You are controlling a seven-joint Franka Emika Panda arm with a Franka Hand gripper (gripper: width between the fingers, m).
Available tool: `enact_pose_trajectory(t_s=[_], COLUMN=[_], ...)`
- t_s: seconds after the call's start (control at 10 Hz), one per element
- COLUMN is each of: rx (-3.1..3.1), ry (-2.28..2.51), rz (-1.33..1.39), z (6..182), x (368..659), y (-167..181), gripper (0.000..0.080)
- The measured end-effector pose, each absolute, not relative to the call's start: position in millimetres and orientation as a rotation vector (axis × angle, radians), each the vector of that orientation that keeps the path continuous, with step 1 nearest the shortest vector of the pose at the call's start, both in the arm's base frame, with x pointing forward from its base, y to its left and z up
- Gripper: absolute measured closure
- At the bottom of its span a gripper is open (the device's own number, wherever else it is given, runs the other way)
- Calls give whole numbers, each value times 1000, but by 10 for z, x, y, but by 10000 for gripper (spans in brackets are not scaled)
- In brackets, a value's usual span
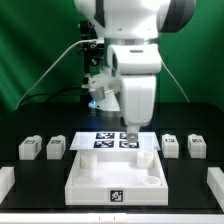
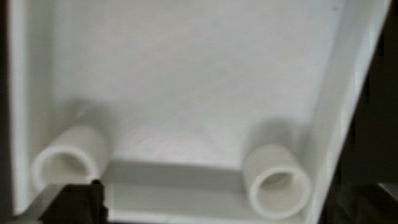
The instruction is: Assemble one leg
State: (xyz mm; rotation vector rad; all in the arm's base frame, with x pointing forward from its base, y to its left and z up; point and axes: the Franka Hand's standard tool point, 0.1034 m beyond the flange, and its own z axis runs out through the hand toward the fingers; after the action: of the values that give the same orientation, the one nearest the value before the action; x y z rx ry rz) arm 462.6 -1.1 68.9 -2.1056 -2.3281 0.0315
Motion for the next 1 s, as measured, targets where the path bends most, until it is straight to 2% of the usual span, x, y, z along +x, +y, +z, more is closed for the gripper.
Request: enact_pose_trajectory(t_s=[0.1,0.3,0.6,0.7,0.8,0.9,1.0], rx=[-2117,-2155,-2174,-2174,-2174,-2174,-2174], ry=[-2300,-2238,-2221,-2221,-2221,-2221,-2220], rz=[41,46,41,42,42,42,42], z=[499,215,186,184,183,183,182], x=[4386,4281,4290,4289,4288,4288,4287], y=[-103,-145,-146,-146,-147,-147,-147], gripper=[150,150,159,320,521,521,696])
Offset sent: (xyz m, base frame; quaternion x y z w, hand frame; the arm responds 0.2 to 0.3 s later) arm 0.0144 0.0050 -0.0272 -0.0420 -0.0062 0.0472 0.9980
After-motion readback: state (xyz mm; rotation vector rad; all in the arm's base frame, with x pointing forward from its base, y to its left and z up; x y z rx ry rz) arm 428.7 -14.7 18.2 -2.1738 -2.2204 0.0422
